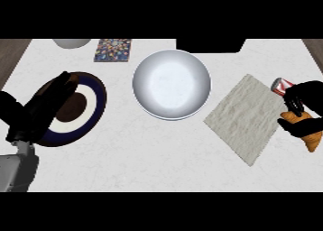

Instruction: Pick the croissant from the placemat and place it in the bowl

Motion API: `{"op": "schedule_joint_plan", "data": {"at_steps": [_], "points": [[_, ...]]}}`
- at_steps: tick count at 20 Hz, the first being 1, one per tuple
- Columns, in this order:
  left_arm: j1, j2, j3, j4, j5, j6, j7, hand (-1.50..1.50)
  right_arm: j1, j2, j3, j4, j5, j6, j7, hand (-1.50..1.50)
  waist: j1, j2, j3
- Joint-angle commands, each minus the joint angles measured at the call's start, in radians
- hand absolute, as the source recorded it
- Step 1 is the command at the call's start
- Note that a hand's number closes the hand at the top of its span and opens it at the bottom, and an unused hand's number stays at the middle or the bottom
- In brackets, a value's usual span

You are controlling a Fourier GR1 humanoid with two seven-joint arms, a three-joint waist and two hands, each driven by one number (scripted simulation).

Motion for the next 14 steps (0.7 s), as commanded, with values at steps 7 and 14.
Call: {"op": "schedule_joint_plan", "data": {"at_steps": [7,14], "points": [[0.031,0.005,0.02,-0.068,-0.003,0.0,0.047,0.0,0.04,-0.159,-0.176,-0.409,-0.189,0.283,-0.008,1.5,-0.004,-0.004,-0.001],[0.003,0.007,0.048,0.027,-0.003,-0.052,-0.03,0.0,-0.13,-0.084,-0.206,-0.492,-0.281,0.416,0.177,1.5,0.01,0.002,-0.001]]}}
